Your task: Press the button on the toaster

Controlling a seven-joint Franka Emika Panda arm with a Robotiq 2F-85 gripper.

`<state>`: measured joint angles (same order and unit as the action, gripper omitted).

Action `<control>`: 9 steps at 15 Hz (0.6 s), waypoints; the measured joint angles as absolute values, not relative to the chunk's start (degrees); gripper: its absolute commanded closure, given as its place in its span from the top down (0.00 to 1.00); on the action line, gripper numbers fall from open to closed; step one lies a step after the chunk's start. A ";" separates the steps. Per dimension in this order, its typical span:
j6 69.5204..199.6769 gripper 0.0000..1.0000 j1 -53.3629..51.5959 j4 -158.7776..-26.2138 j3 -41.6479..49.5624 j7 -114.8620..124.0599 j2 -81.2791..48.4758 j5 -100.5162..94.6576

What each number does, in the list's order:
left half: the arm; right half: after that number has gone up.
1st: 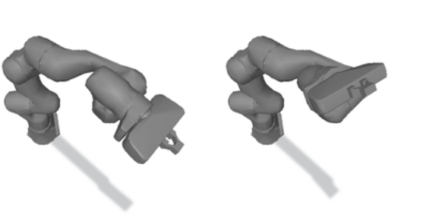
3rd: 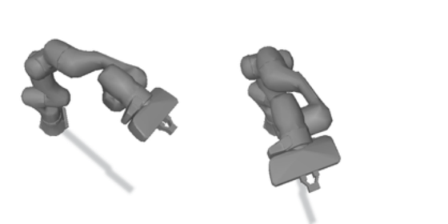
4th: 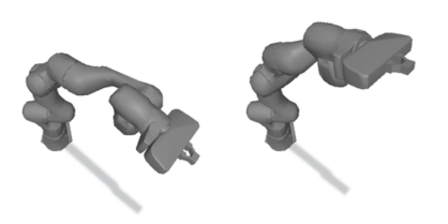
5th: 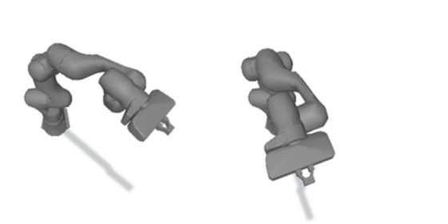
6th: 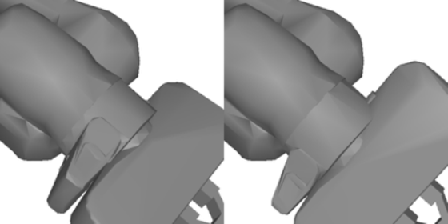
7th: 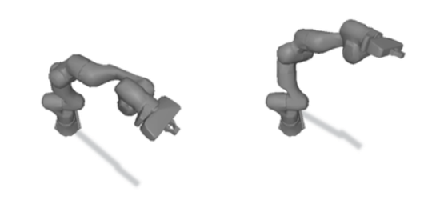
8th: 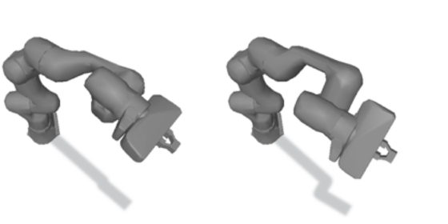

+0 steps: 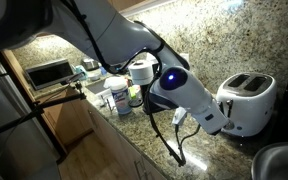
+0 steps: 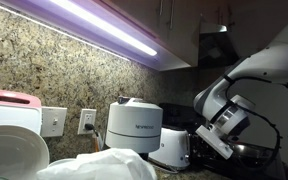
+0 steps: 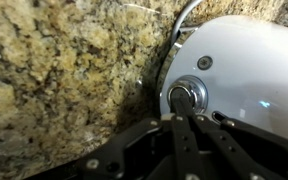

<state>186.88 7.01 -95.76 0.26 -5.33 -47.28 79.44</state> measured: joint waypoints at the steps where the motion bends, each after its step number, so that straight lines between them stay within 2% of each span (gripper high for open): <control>1: 186.87 0.00 7.01 -95.61 0.25 -5.32 -47.31 79.44; 9: 186.72 0.00 6.93 -94.91 0.25 -5.30 -48.98 79.40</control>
